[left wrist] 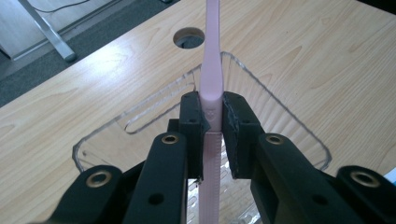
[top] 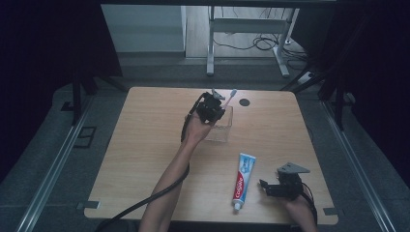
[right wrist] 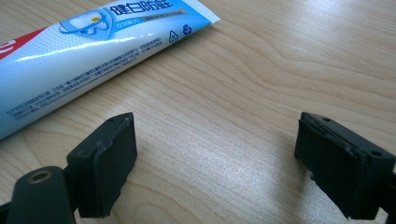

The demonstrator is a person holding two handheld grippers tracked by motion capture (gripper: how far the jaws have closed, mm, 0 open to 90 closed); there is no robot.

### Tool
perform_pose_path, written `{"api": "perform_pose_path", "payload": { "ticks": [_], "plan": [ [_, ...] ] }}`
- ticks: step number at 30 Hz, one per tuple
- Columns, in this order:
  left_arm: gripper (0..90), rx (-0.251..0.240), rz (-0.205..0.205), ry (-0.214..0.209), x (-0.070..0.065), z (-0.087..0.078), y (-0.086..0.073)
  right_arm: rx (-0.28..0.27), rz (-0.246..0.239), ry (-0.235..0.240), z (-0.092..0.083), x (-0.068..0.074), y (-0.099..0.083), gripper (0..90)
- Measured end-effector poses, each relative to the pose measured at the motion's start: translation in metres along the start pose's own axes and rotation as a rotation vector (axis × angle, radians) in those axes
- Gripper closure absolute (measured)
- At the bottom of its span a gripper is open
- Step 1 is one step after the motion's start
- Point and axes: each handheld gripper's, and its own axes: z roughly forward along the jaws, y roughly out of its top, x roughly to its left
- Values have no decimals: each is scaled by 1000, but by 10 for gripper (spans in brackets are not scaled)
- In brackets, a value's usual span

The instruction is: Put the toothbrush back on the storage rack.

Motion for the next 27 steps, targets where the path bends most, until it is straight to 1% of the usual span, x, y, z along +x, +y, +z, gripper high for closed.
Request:
{"api": "perform_pose_path", "payload": {
  "ticks": [4, 10, 14, 16, 19, 21, 27],
  "plan": [
    [789, -1, 0, 1, 0, -1, -1, 0, 0, 0, 0, 0, 0, 127],
    [789, 4, 10, 6, 0, -3, -3, 1, 1, 0, 0, 0, 0, 127],
    [787, 28, 39, 21, -3, -1, -6, 0, 0, -1, 0, 0, 0, 127],
    [786, 45, 46, 24, -4, 1, -7, 0, 0, -1, 0, 0, 0, 127],
    [784, 59, 47, 23, -3, 2, -9, 1, 0, -1, 0, 0, 0, 127],
    [782, 69, 41, 18, -2, 3, -11, 0, -1, -1, 0, 0, 0, 127],
    [776, 95, 46, 21, -2, 6, -14, 1, 0, -1, 0, 0, 0, 127]
  ]
}}
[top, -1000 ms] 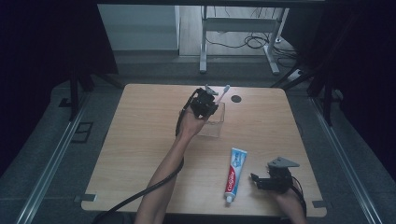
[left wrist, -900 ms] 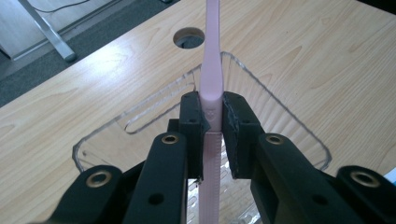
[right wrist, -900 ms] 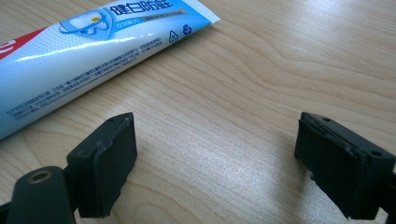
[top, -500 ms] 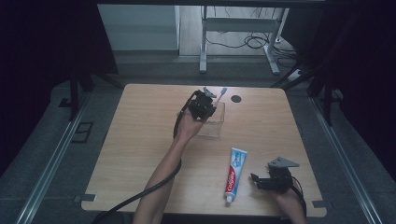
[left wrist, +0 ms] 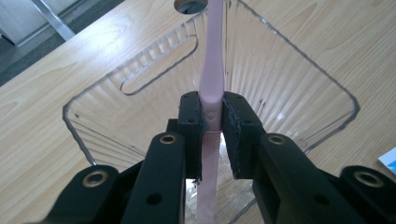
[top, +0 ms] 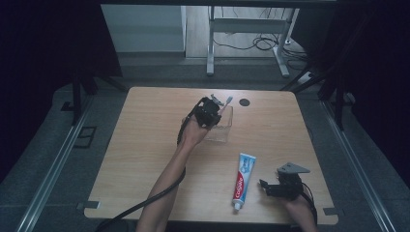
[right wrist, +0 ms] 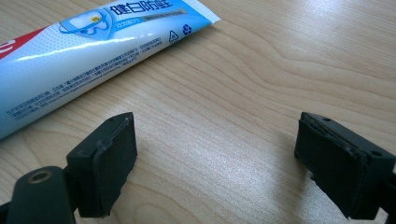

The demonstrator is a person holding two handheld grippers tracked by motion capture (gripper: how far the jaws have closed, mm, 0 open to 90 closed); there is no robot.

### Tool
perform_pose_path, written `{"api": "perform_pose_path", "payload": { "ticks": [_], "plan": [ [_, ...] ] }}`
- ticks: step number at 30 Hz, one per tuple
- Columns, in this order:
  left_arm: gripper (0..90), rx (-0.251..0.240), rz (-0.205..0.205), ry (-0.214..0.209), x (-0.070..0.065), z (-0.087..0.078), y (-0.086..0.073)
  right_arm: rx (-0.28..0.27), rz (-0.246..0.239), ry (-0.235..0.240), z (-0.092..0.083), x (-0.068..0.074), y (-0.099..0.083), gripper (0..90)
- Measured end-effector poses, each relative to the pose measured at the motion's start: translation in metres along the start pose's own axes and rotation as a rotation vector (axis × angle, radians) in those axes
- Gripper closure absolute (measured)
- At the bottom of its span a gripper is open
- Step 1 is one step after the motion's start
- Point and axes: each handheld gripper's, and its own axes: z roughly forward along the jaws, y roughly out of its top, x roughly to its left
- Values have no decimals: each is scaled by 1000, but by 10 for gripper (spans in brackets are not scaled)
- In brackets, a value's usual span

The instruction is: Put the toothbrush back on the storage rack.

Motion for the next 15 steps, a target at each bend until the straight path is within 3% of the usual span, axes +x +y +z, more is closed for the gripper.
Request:
{"api": "perform_pose_path", "payload": {
  "ticks": [8, 15],
  "plan": [
    [746, 19, -2, -5, 0, 3, -3, 0, -1, 0, 0, 0, 0, 127],
    [683, -30, -31, -9, 3, -6, -1, -1, -3, -1, 0, 0, 0, 127]
  ]
}}
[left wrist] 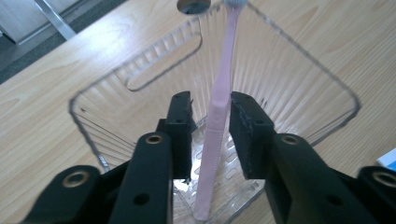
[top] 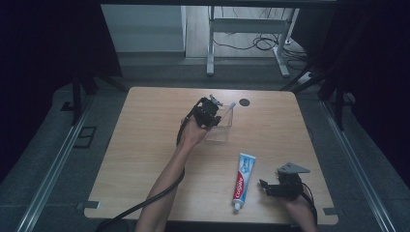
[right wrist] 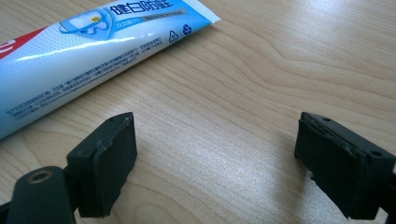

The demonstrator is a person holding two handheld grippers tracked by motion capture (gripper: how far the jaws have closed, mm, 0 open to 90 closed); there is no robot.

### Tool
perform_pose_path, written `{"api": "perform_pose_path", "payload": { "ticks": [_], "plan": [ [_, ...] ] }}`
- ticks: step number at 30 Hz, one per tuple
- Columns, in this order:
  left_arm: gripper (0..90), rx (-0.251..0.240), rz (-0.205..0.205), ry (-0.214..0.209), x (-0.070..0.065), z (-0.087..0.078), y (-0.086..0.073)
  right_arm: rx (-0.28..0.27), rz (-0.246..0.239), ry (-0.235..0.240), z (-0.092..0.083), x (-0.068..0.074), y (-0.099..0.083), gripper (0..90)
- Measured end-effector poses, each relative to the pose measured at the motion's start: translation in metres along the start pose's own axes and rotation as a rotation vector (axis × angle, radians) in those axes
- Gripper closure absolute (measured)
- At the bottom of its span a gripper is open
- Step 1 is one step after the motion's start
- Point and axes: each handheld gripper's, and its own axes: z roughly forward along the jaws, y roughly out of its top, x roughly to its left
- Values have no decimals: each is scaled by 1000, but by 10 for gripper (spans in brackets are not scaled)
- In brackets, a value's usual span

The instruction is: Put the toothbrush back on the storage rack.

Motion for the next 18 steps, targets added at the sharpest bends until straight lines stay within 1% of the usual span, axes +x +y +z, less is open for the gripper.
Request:
{"api": "perform_pose_path", "payload": {
  "ticks": [2, 4, 6, 10, 12, 14, 16, 18],
  "plan": [
    [651, -16, -14, -17, 2, -5, 1, 1, 1, 0, 0, 0, 0, 127],
    [618, -20, -26, -33, 2, -8, 3, 1, 2, 0, 0, 0, 0, 127],
    [585, -30, -30, -36, 2, -12, 4, 0, 0, 0, 0, 0, 0, 127],
    [525, -44, -50, -67, 4, -19, 6, 0, 1, 0, 0, 0, 0, 127],
    [498, -41, -66, -100, 6, -21, 6, 0, 1, 0, 0, 0, 0, 127],
    [475, -49, -70, -106, 6, -24, 6, 1, 1, 0, 0, 0, 0, 127],
    [448, -53, -91, -119, 7, -26, 6, 1, 1, 0, 0, 0, 0, 127],
    [428, -63, -100, -125, 9, -30, 6, 0, 1, 0, 0, 0, 0, 127]
  ]
}}
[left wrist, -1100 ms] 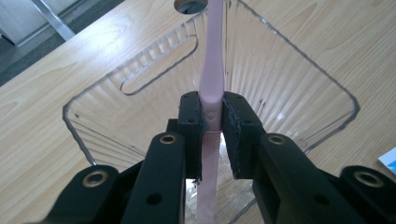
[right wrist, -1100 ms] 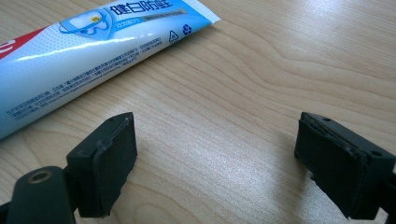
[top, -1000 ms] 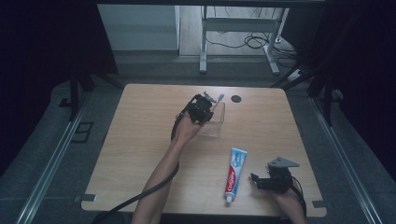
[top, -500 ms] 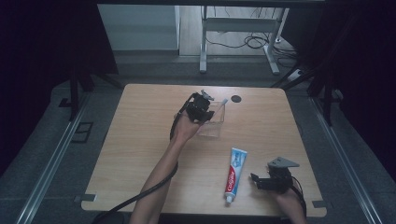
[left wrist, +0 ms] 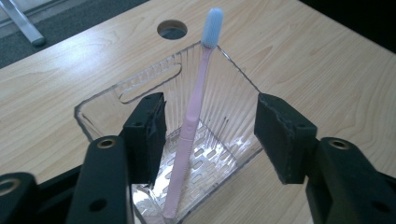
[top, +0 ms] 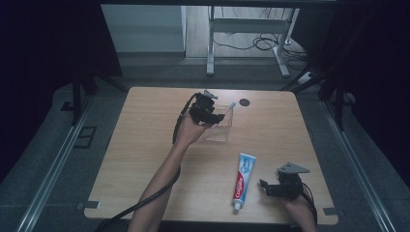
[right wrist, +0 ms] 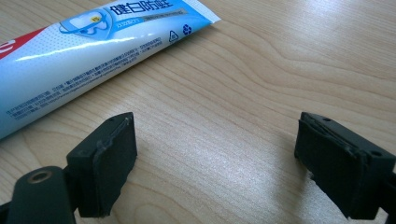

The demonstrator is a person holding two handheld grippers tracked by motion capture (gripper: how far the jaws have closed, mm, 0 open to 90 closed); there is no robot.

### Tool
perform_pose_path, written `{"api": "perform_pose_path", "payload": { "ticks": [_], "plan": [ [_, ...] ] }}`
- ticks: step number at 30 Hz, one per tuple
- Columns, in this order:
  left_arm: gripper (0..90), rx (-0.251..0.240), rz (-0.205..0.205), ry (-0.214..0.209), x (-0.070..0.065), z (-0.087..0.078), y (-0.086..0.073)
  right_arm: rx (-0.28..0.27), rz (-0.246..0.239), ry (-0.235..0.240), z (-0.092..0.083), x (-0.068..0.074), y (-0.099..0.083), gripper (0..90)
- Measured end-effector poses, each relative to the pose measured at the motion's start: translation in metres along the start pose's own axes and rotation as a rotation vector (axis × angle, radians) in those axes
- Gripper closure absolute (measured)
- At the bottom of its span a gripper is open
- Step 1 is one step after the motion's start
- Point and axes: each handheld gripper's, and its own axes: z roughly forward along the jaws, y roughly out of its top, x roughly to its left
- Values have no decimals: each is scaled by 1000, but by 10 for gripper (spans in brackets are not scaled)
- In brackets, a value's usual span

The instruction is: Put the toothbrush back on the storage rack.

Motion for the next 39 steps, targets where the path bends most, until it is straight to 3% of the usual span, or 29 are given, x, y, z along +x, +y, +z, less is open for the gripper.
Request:
{"api": "perform_pose_path", "payload": {
  "ticks": [12, 23, 39],
  "plan": [
    [299, -20, -17, -27, 1, -15, -4, 0, 0, 0, 0, 0, 0, 127],
    [295, -39, -5, -37, -4, -24, -18, 0, 2, 0, 0, 0, 0, 127],
    [294, -26, 12, -44, -10, -26, -42, 0, 0, 0, 0, 0, 0, 127]
  ]
}}
